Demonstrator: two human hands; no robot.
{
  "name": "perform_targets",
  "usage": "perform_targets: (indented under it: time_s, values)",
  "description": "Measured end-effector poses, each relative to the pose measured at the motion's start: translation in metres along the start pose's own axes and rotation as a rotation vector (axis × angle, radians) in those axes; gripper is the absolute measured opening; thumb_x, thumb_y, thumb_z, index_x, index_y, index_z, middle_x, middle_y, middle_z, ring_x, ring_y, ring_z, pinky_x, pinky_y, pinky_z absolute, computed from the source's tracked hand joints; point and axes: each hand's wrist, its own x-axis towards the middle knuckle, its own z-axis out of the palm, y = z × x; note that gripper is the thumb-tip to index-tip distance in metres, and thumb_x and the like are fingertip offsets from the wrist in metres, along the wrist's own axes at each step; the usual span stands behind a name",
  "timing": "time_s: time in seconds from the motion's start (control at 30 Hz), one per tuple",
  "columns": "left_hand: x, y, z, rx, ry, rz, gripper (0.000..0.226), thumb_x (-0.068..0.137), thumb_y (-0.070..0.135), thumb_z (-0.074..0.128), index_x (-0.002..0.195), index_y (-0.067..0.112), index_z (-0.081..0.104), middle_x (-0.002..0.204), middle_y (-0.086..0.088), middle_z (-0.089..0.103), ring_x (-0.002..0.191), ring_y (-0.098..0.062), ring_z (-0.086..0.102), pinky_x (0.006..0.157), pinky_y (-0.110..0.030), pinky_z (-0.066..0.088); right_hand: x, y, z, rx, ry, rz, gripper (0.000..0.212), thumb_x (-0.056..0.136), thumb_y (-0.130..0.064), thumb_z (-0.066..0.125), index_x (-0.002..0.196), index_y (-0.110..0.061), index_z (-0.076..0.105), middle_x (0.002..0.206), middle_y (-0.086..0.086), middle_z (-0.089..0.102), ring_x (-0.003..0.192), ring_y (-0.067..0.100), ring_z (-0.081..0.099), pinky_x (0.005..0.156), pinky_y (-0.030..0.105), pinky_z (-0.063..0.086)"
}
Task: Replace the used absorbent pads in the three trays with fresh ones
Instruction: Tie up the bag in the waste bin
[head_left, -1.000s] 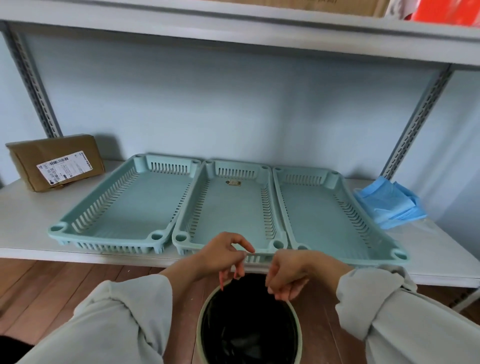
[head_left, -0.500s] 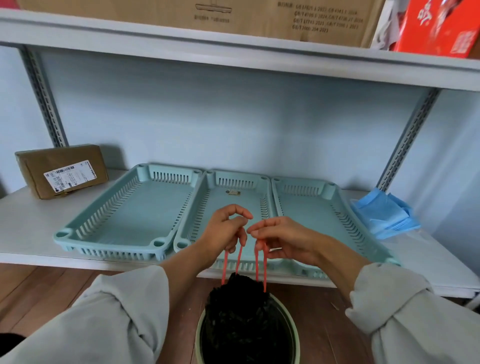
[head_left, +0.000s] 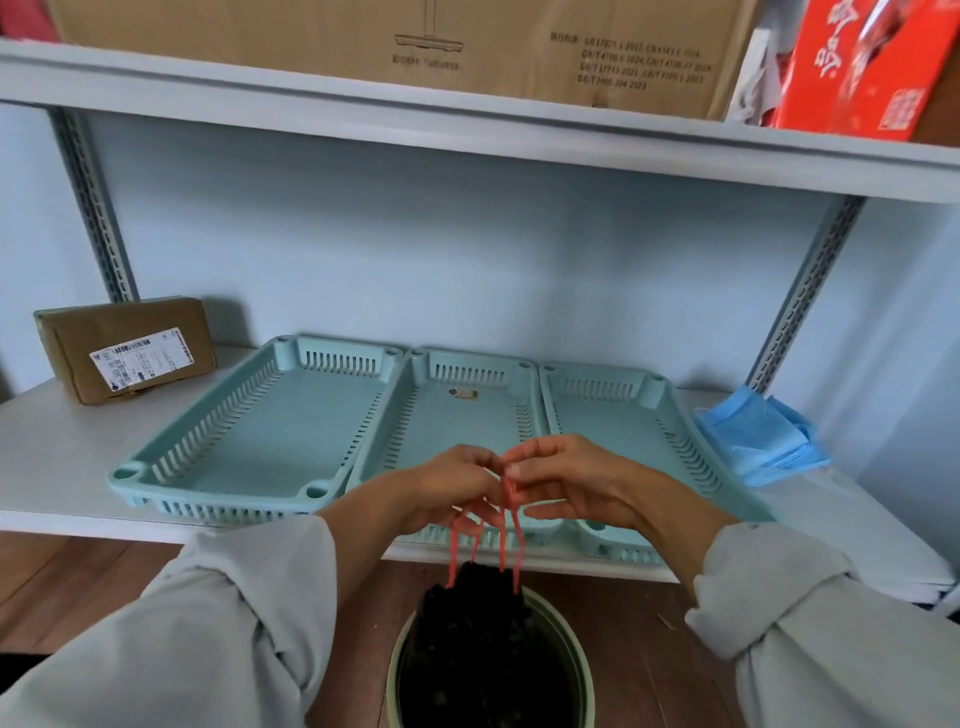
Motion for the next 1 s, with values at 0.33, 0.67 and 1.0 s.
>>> perform_targets:
  time_s: [0.33, 0.67, 1.0]
  values:
    - [-0.001, -0.010, -0.005, -0.027, -0.202, 0.005, 0.037, 0.088, -0.004, 0.055, 0.122, 0.012, 0.055, 0.107, -0.006, 0.068, 0.073, -0.011, 0.067, 0.056, -0.023, 0.056, 0.001, -0.002, 0.000, 0.014, 0.020, 0.005, 0.012, 0.084, 0.001, 0.065, 0.090, -0.009, 0.064, 0.078, 0.011, 0.073, 0.065, 0.017, 0.072, 0.062, 0.026, 0.060]
    - [0.011, -0.019, -0.002, -0.149, -0.003, 0.078, 0.037, 0.101, 0.033, 0.040, 0.101, 0.008, 0.066, 0.074, -0.001, 0.065, 0.055, -0.006, 0.061, 0.047, -0.017, 0.048, 0.011, 0.061, 0.009, -0.093, 0.009, -0.008, 0.059, 0.094, -0.058, 0.033, 0.111, -0.013, 0.067, 0.107, 0.006, 0.073, 0.103, 0.018, 0.068, 0.096, 0.036, 0.050]
    - [0.016, -0.020, -0.007, -0.033, 0.089, -0.038, 0.019, 0.096, 0.024, 0.055, 0.107, 0.010, 0.057, 0.086, -0.003, 0.062, 0.057, -0.007, 0.063, 0.045, -0.018, 0.050, 0.024, 0.085, 0.024, -0.048, 0.195, 0.003, 0.025, 0.099, -0.017, 0.048, 0.087, -0.007, 0.066, 0.064, 0.005, 0.060, 0.053, 0.010, 0.060, 0.058, 0.020, 0.054]
